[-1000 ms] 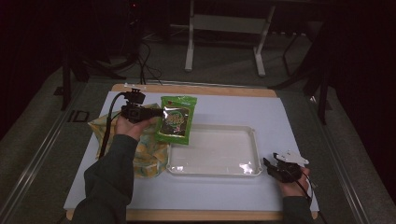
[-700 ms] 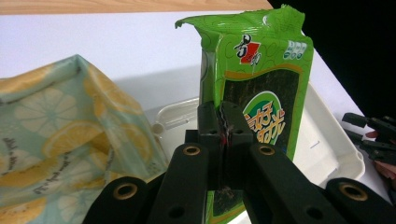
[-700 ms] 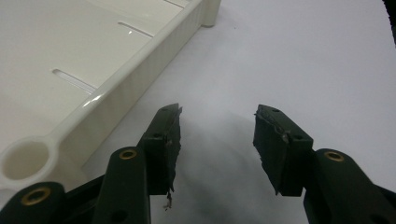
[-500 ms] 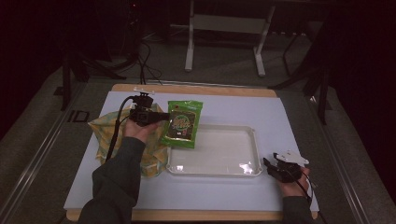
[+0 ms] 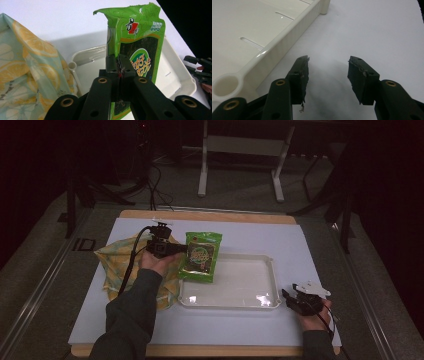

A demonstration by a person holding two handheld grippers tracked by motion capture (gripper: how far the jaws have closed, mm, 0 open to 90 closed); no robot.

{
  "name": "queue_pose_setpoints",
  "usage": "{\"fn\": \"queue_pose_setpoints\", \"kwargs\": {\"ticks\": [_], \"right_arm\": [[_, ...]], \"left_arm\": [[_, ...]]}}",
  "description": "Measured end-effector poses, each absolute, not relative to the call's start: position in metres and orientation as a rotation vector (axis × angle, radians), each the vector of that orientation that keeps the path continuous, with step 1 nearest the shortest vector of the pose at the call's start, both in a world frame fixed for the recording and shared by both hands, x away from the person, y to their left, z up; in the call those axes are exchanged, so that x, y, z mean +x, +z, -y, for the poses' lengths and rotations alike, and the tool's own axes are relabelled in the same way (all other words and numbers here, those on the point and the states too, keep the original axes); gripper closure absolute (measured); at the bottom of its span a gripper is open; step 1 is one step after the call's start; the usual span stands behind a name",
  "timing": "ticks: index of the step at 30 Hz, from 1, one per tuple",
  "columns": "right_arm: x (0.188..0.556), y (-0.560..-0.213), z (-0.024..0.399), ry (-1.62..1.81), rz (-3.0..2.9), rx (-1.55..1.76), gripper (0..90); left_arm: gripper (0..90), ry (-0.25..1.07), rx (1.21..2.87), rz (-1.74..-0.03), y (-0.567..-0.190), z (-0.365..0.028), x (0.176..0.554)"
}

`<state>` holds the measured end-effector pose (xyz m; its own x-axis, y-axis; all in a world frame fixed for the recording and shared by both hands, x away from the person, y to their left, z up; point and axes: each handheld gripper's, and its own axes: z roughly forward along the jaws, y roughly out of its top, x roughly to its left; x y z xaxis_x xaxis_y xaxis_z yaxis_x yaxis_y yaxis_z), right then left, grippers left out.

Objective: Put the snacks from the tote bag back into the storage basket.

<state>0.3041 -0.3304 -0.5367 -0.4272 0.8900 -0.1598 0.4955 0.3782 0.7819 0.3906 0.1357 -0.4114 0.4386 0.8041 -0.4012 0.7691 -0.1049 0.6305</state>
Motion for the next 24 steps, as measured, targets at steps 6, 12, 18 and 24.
{"fn": "queue_pose_setpoints", "kwargs": {"ticks": [6,12,18,24], "right_arm": [[0.304,-0.537,0.331,0.891,-2.064,1.188,50.4],[0.304,-0.537,0.331,0.890,-2.063,1.186,50.4],[0.304,-0.537,0.331,0.890,-2.063,1.189,50.4],[0.304,-0.537,0.331,0.891,-2.062,1.187,50.4]], "left_arm": [[89.4,0.052,1.863,-1.338,-0.414,-0.132,0.390],[89.3,0.038,1.852,-1.357,-0.423,-0.134,0.389],[89.3,0.047,1.854,-1.363,-0.426,-0.134,0.388],[89.3,0.060,1.860,-1.366,-0.428,-0.130,0.386]]}}
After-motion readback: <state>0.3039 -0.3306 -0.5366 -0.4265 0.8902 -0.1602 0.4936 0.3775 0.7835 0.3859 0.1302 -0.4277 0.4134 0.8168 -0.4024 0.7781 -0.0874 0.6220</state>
